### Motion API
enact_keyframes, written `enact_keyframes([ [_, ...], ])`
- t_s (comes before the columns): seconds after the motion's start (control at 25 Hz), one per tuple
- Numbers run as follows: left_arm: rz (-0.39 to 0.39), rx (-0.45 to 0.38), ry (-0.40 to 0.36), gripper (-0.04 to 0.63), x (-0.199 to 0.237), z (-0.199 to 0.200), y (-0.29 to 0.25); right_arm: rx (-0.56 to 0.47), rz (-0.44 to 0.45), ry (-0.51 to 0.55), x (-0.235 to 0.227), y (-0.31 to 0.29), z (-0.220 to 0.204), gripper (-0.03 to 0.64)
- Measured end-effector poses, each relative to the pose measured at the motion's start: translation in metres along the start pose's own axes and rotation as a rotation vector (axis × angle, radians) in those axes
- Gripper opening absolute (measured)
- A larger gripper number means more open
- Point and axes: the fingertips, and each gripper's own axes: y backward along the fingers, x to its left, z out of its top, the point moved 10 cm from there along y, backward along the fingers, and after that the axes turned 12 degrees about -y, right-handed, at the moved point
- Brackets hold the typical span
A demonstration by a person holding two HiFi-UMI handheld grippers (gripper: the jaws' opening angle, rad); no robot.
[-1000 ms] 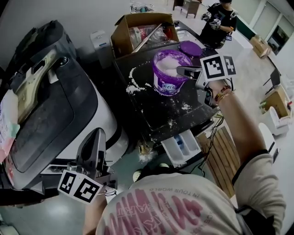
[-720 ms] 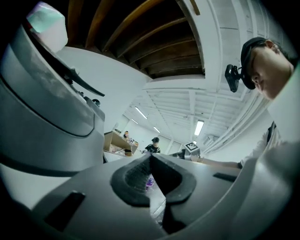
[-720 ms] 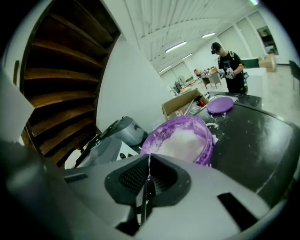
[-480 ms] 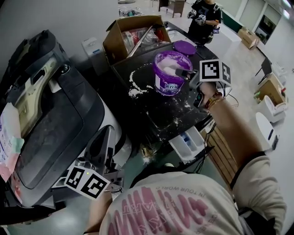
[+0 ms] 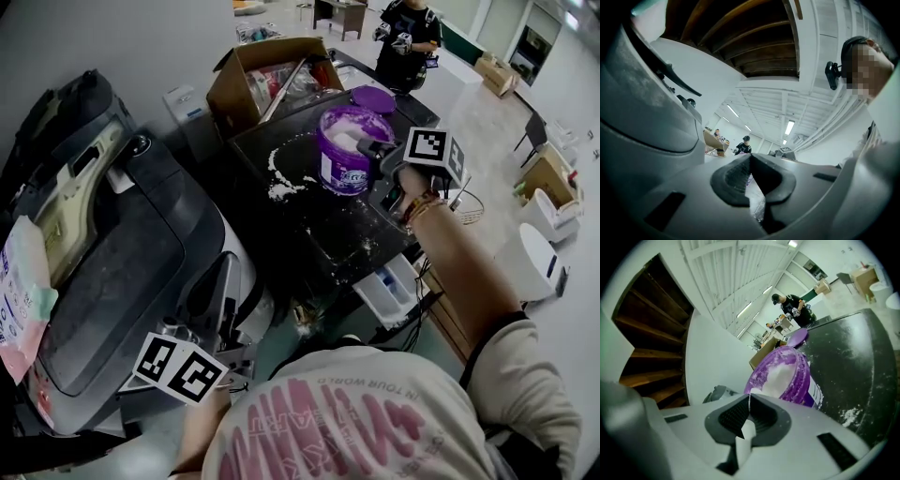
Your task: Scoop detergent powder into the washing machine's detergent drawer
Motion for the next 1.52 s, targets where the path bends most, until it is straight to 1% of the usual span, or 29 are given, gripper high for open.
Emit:
enact_keyframes([
  [0.24,-0.019,-0.002,-0.010,0.000,0.006,0.003,0.005,-0.075,0.030,-0.110,-0.005,0.003,-0.007,0.005],
  [0.48,-0.028,0.007,-0.013,0.000,0.005,0.003,0.009,-0.140,0.092,-0.225,-0.020,0.009,-0.013,0.005],
  [0.68,-0.034,0.017,-0.013,0.000,0.001,0.000,0.009,-0.159,0.145,-0.320,-0.017,0.016,-0.027,0.005],
  [0.92,-0.030,0.023,-0.022,0.000,-0.005,0.001,0.006,-0.169,0.186,-0.369,-0.020,0.019,-0.027,0.005],
  [1.16,-0.011,0.023,-0.037,0.000,-0.021,0.002,-0.002,-0.162,0.218,-0.385,-0.024,0.023,-0.024,0.003],
  [1.32,0.030,0.014,-0.036,0.000,-0.036,0.001,-0.007,-0.135,0.238,-0.411,-0.028,0.024,-0.017,0.005],
  [1.52,0.069,0.005,-0.030,0.000,-0.062,-0.003,-0.013,-0.093,0.242,-0.425,-0.032,0.027,-0.009,0.005],
])
